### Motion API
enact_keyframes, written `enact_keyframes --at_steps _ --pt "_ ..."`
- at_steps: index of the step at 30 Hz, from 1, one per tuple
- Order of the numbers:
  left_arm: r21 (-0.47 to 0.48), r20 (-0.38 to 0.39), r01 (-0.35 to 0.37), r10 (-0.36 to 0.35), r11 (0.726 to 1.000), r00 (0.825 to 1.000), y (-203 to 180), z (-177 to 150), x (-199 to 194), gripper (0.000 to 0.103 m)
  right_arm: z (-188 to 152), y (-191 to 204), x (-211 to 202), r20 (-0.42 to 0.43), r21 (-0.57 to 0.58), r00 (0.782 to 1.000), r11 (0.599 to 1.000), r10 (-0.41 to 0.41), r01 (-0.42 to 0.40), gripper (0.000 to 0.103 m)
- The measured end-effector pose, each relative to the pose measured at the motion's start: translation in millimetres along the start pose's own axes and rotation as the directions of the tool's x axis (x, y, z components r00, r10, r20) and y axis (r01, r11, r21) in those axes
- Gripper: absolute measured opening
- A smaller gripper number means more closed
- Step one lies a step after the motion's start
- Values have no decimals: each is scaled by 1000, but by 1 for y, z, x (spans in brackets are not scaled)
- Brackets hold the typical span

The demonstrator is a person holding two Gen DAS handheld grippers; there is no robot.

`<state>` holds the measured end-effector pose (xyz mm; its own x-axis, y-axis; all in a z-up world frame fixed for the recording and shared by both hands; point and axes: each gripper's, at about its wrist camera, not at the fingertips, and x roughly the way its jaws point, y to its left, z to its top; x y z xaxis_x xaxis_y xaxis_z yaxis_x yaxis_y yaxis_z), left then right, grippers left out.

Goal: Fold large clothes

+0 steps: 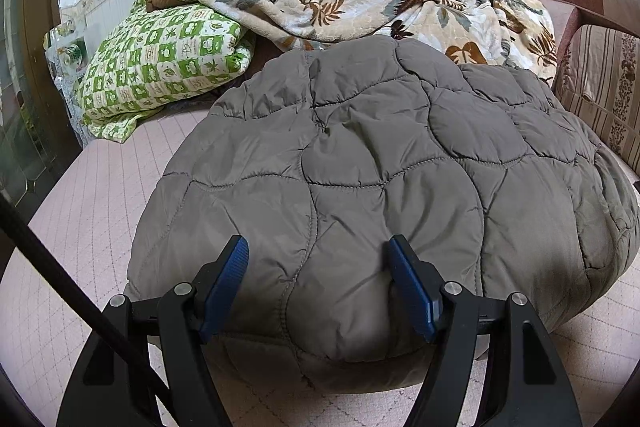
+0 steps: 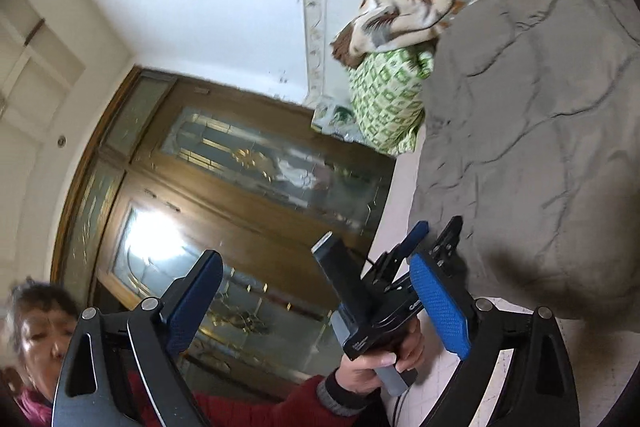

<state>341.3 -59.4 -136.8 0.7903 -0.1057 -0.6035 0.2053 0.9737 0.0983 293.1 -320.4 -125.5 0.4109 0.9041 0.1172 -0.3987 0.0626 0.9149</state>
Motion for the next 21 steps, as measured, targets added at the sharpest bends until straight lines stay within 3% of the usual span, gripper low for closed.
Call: enact_keyframes --at_steps 3,5,6,8,10,11,12,14,15,18,21 --pt "1 1 0 0 1000 1000 0 0 0 72 1 0 2 0 -18 999 998 -54 54 97" --pt "5 17 -12 12 1000 1000 1 2 -3 71 6 4 -15 88 -67 976 976 -201 208 97" --pt "3 31 -22 22 1000 999 4 3 -5 71 10 7 -27 135 -95 950 950 -283 297 97" --pt "-8 42 -33 33 999 999 9 6 -7 71 17 12 -61 275 -76 833 853 -481 517 97" --pt "-29 44 -47 49 998 998 17 8 -7 71 21 11 -88 340 -24 720 760 -605 649 97" --pt "-47 42 -54 56 997 998 22 9 -7 71 22 10 -98 358 9 648 696 -672 718 97" --pt "-68 35 -57 60 996 998 27 10 -5 71 22 8 -103 359 25 603 653 -712 757 97" --pt "-106 16 -62 64 992 998 37 11 -2 71 22 -2 -114 341 77 550 605 -763 792 95" --pt "-117 5 -68 69 991 998 39 10 -1 71 21 -6 -121 335 102 548 608 -766 788 95" --pt "-135 -83 -47 36 990 996 43 5 15 72 20 -25 -131 281 168 607 661 -743 731 95" --pt "-120 -96 -50 38 992 995 42 4 16 72 17 -35 -137 260 214 628 678 -734 704 95"
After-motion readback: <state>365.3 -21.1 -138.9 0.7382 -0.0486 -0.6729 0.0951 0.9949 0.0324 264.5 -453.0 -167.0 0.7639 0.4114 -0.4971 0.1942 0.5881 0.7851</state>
